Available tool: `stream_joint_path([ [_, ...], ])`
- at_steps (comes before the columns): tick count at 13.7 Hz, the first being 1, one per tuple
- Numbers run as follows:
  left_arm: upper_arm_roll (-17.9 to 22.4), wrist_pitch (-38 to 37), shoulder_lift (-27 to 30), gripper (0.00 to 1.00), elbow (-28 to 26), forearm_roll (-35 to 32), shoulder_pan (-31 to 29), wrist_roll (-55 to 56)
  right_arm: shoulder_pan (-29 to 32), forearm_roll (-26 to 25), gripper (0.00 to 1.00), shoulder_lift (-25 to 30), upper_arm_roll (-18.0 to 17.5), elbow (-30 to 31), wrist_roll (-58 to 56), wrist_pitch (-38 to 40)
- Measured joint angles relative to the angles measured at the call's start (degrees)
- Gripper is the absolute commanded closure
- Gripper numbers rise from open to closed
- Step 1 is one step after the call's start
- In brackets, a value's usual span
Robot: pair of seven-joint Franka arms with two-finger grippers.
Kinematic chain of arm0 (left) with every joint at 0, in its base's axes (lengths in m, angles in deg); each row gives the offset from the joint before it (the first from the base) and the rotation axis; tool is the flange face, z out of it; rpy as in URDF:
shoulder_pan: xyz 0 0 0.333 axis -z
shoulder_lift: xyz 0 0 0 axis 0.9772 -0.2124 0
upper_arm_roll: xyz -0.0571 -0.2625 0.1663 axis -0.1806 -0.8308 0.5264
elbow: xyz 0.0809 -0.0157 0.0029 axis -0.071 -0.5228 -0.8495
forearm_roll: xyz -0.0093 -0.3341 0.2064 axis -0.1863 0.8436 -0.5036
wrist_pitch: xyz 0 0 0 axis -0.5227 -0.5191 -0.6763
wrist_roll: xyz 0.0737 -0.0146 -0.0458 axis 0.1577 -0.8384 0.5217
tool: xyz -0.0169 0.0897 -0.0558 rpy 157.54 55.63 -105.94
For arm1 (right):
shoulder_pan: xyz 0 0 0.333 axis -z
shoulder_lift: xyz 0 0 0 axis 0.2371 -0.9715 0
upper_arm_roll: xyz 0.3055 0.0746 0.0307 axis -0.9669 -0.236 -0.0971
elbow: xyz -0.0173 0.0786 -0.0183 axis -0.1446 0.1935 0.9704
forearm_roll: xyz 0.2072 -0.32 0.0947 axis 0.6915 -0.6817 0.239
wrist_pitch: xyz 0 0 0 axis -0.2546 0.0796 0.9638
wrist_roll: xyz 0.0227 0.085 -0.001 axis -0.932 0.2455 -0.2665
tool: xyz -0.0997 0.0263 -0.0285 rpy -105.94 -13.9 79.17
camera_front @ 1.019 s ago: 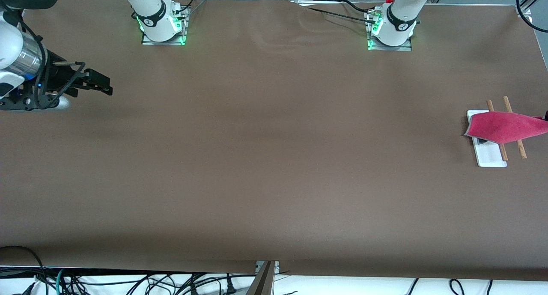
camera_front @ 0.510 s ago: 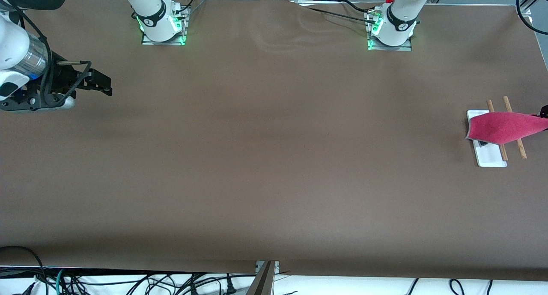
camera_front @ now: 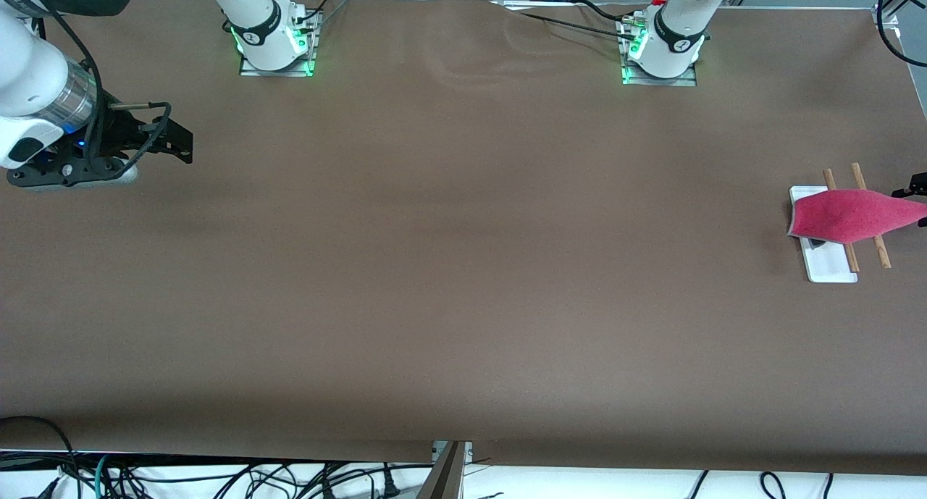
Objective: Pass towel and hang on rack
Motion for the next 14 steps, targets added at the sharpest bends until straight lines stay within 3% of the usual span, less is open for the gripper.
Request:
stream_joint_path([
  [6, 1.05, 0.06, 2.02, 0.0, 2.67, -1.86, -0.32, -0.04, -0.14, -0.35, 0.0, -0.05, 0.01, -1.02, 0.04, -0.59],
  [11, 0.1, -8.04, 13.57, 0.0, 3.83, -3.71, 0.38, 1.95, -0.09, 3.4, 0.0, -0.05, 0.34, -1.22, 0.25, -0.56],
  [14, -0.34, -15.3, 19.69, 0.0, 3.75, -3.72, 6.35, 11.97, -0.06, 3.46, 0.0, -0.06, 0.55, -1.22, 0.25, -0.49],
])
